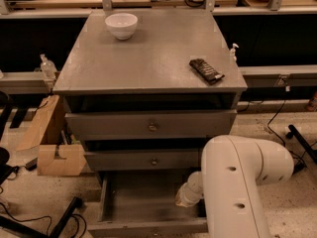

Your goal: Open bottom drawer

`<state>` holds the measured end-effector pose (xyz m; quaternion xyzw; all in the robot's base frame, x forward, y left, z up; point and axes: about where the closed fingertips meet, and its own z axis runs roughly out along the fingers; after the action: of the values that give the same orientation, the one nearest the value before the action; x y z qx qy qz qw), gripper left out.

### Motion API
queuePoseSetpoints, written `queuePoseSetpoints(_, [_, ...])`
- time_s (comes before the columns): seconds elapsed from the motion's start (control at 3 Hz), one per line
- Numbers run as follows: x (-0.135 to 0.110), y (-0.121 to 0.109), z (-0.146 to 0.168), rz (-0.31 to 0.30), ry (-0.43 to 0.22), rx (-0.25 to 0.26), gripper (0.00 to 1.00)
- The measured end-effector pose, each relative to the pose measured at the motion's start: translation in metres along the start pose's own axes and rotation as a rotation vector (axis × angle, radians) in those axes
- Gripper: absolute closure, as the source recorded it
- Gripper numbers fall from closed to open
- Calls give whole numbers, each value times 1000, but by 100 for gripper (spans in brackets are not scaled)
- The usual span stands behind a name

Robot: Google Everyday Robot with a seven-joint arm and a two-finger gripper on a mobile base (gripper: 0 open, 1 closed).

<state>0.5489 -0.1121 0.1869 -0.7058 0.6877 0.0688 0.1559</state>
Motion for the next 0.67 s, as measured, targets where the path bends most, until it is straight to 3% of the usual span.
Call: queuePoseSetpoints(0.67, [1, 8, 5, 12, -5, -22, 100])
